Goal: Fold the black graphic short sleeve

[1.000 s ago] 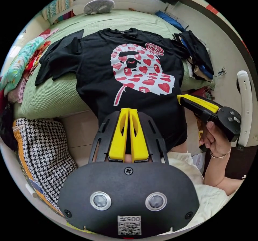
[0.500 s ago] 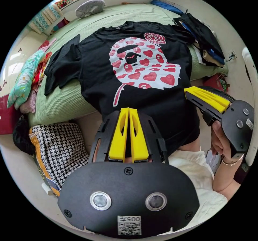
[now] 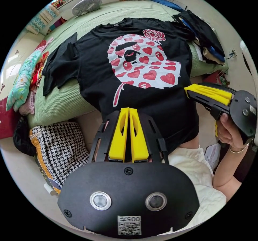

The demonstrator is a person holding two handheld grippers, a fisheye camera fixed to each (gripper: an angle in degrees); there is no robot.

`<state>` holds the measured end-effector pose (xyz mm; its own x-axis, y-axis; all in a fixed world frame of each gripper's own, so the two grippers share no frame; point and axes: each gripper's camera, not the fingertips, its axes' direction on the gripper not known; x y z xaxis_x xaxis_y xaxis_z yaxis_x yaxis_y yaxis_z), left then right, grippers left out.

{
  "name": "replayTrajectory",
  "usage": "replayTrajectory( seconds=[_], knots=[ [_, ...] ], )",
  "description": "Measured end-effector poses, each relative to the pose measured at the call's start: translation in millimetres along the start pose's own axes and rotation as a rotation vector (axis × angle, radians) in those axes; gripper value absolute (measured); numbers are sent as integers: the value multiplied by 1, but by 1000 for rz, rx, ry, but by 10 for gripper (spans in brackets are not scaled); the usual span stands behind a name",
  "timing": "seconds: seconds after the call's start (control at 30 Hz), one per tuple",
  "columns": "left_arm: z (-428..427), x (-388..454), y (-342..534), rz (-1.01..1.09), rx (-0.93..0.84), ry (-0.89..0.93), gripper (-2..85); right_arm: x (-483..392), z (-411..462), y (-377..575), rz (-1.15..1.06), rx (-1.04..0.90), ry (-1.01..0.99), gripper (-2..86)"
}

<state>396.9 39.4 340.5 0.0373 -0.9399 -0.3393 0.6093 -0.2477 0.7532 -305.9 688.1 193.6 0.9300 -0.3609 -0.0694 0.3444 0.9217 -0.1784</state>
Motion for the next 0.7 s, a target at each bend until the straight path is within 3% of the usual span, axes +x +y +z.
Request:
replayTrajectory(
  seconds=[0.43, 0.7],
  knots=[
    [-6, -19, 4, -13, 9, 151, -4, 12, -3, 10, -9, 12, -32, -14],
    [-12, -9, 9, 42, 32, 78, -5, 25, -9, 18, -2, 19, -75, -13]
  ],
)
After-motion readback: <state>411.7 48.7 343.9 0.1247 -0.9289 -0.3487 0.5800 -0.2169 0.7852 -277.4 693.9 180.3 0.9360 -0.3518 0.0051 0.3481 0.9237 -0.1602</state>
